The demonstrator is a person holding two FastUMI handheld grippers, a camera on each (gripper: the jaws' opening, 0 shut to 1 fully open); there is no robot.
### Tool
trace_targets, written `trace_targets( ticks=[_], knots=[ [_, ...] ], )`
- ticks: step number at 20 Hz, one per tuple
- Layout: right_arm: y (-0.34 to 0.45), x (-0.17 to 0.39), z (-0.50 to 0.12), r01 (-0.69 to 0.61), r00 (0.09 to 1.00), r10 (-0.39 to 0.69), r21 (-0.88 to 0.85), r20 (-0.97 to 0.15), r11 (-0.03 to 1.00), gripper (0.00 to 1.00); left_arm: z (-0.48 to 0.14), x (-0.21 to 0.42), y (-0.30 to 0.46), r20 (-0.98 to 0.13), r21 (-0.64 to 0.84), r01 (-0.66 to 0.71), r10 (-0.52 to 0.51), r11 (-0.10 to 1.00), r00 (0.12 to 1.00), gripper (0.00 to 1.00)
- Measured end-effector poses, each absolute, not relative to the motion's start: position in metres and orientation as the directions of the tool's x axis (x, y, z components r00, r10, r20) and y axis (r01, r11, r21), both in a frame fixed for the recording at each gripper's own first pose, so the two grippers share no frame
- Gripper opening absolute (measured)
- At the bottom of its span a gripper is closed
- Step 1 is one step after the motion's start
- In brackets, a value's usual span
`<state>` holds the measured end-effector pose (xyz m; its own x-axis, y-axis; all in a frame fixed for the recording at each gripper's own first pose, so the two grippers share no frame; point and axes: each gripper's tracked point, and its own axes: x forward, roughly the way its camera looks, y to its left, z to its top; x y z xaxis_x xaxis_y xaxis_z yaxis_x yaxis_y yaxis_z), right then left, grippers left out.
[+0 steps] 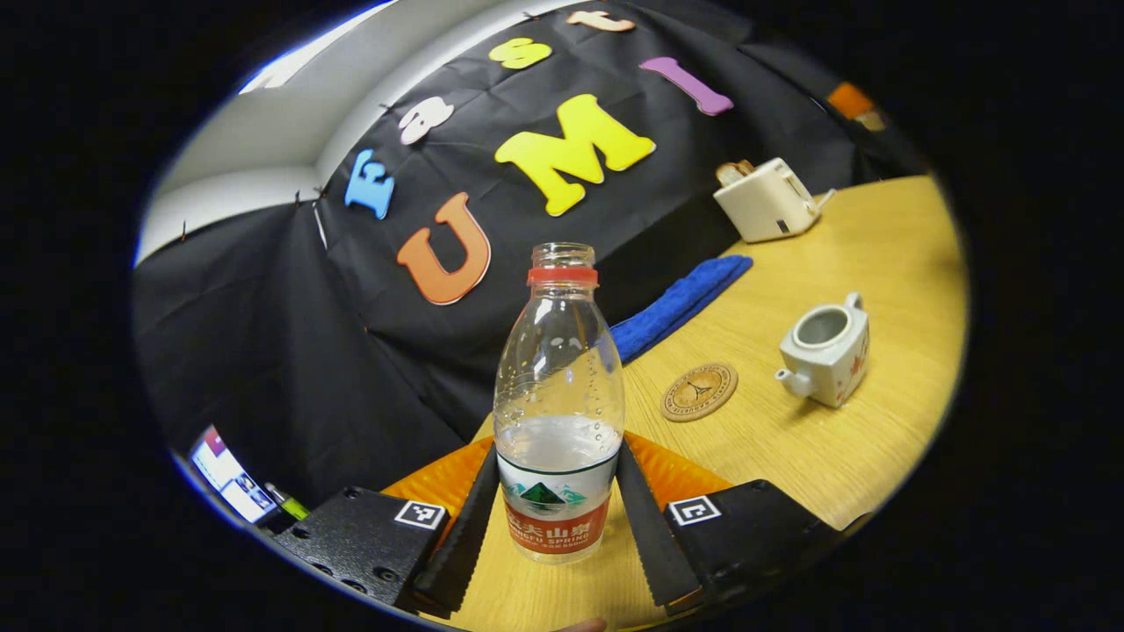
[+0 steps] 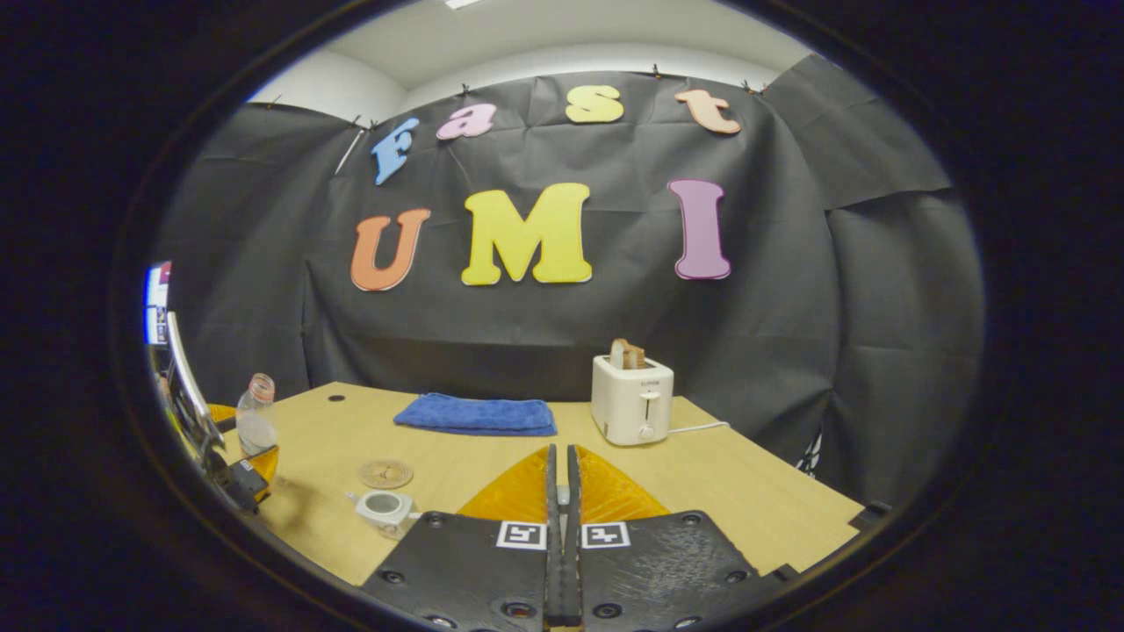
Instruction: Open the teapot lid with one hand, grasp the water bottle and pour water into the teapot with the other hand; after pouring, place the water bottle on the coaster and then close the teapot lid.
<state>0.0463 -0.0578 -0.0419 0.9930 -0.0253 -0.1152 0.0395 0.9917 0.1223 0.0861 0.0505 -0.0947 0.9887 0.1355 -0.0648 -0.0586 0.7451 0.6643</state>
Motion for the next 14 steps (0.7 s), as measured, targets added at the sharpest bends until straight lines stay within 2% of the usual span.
trace_targets(
  ticks=[4,9,14],
  knots=[
    [-0.062,0.046,-0.042,0.046,0.993,-0.033,0.117,-0.117,0.992,0.0,-0.099,0.084,0.04,-0.071,0.83,-0.021,0.143,0.557,0.987,0.76],
    [-0.065,0.046,-0.044,0.054,0.991,-0.041,0.104,-0.127,0.993,0.0,-0.112,0.084,0.035,-0.147,0.887,0.057,0.165,0.458,0.975,0.77],
    [-0.059,0.046,-0.046,0.041,0.991,-0.029,0.084,-0.131,0.996,0.0,-0.106,0.087,0.021,-0.146,0.959,0.104,0.145,0.265,0.979,0.77]
  ],
)
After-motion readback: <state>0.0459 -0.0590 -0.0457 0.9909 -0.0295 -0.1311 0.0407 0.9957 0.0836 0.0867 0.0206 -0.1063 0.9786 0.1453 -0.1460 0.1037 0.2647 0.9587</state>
